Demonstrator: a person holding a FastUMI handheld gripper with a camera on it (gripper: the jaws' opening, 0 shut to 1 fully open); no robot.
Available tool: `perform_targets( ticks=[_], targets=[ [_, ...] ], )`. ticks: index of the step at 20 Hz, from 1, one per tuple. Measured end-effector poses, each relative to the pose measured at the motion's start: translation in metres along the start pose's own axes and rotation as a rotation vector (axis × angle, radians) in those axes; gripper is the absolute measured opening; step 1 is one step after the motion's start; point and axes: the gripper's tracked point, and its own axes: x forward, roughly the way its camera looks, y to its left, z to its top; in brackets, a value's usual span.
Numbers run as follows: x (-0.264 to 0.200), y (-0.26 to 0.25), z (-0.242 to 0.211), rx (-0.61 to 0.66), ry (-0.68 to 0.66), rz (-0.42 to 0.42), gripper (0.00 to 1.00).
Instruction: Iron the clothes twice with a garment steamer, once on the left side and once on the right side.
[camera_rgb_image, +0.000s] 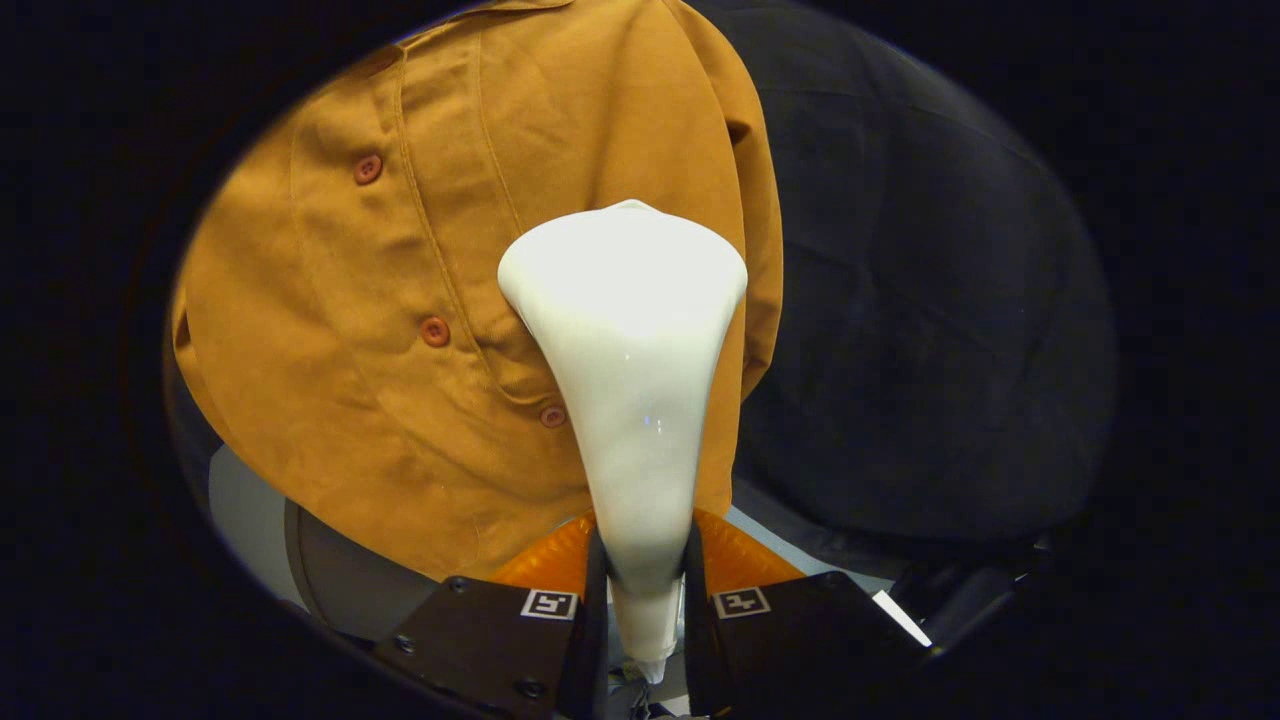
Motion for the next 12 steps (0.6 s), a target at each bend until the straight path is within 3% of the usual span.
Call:
perform_targets(
  ticks=[12],
  targets=[
    [0.007, -0.021, -0.071, 0.018, 0.159, -0.076, 0.34]
  ],
)
